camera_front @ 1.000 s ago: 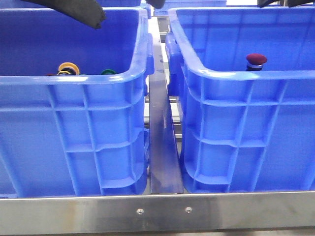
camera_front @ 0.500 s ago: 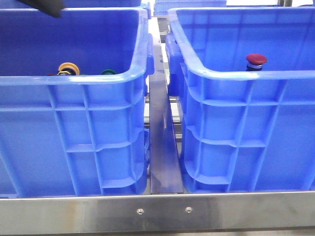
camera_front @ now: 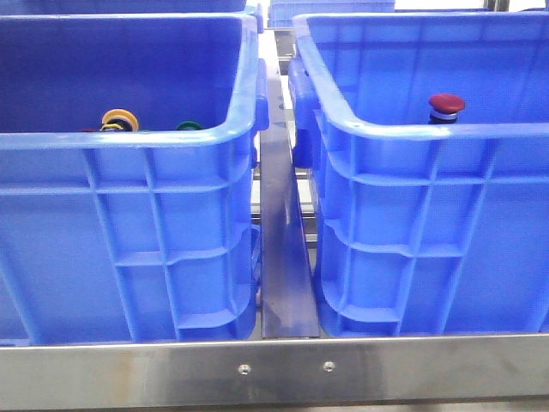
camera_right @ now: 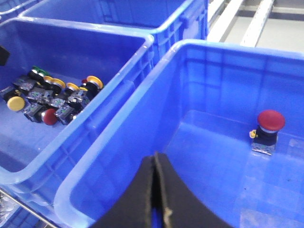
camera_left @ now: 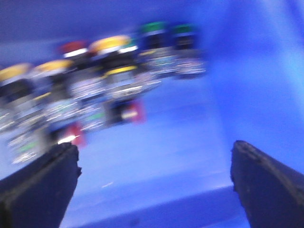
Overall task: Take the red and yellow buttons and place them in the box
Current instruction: 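Move the left gripper back down into the button bin, then grasp a yellow button with the left gripper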
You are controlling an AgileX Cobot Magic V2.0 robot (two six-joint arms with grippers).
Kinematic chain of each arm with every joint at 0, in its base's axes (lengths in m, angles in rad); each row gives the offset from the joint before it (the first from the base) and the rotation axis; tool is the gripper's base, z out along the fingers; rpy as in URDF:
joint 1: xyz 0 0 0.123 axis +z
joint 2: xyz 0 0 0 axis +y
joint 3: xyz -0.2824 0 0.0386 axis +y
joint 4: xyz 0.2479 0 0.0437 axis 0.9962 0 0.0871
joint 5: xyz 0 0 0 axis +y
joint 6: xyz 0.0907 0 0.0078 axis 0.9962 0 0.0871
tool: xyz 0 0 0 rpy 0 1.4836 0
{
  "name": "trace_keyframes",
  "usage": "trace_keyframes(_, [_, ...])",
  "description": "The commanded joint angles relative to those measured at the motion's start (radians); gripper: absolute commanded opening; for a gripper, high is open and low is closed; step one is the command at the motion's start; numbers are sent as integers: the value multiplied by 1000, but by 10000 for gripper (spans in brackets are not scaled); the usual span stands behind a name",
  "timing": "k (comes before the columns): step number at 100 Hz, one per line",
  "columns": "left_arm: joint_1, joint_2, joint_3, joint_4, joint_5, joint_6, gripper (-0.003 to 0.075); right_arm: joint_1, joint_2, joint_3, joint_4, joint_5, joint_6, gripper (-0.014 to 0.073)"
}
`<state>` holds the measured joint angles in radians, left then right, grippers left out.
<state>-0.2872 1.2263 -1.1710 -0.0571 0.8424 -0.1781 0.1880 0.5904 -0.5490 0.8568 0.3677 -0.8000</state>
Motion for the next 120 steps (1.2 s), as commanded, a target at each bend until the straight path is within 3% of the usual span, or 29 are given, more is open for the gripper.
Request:
trace_keyframes(1, [36, 25, -57, 1, 29, -19, 607, -8, -6, -25, 16, -33, 2, -70])
trace_keyframes(18, [43, 134, -120, 1, 114, -19, 607, -8, -6, -25, 16, -27, 2, -70])
trace_keyframes(48, [43, 310, -224, -88, 110, -17, 607, -8, -6, -25, 17, -18, 2, -70])
trace_keyframes(120, [43, 639, -481, -96, 101, -17, 582, -8, -6, -25, 17, -16, 2, -70])
